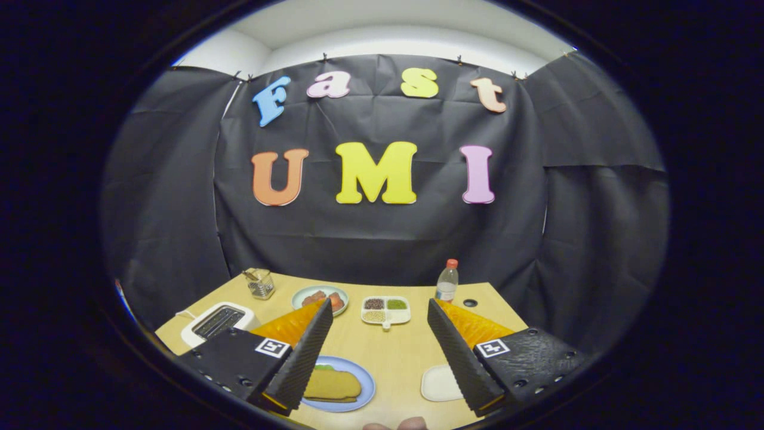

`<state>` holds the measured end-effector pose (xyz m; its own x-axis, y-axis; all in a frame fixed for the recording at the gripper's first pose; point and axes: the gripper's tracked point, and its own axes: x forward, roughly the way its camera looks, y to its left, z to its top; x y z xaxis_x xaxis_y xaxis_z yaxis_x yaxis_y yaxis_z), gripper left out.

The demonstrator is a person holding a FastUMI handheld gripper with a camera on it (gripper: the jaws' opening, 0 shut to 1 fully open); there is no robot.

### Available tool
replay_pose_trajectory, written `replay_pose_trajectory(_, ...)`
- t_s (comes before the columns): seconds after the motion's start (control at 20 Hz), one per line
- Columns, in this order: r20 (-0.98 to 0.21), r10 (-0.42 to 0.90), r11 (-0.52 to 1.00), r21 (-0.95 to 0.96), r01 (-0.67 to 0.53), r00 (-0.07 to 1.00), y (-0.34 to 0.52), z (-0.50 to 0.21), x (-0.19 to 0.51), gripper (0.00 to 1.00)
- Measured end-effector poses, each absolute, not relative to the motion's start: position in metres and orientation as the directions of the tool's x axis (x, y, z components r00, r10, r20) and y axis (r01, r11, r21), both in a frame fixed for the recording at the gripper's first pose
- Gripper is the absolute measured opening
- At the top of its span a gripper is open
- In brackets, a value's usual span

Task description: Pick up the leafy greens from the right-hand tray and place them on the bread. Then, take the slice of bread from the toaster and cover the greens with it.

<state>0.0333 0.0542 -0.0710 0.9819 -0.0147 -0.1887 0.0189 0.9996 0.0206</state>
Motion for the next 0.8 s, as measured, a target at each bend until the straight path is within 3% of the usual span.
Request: replay_pose_trajectory(0.8, -0.123, -0.089, 0.996, 0.02, 0.092, 0.988, 0.053, -0.033, 0.002, 0.96)
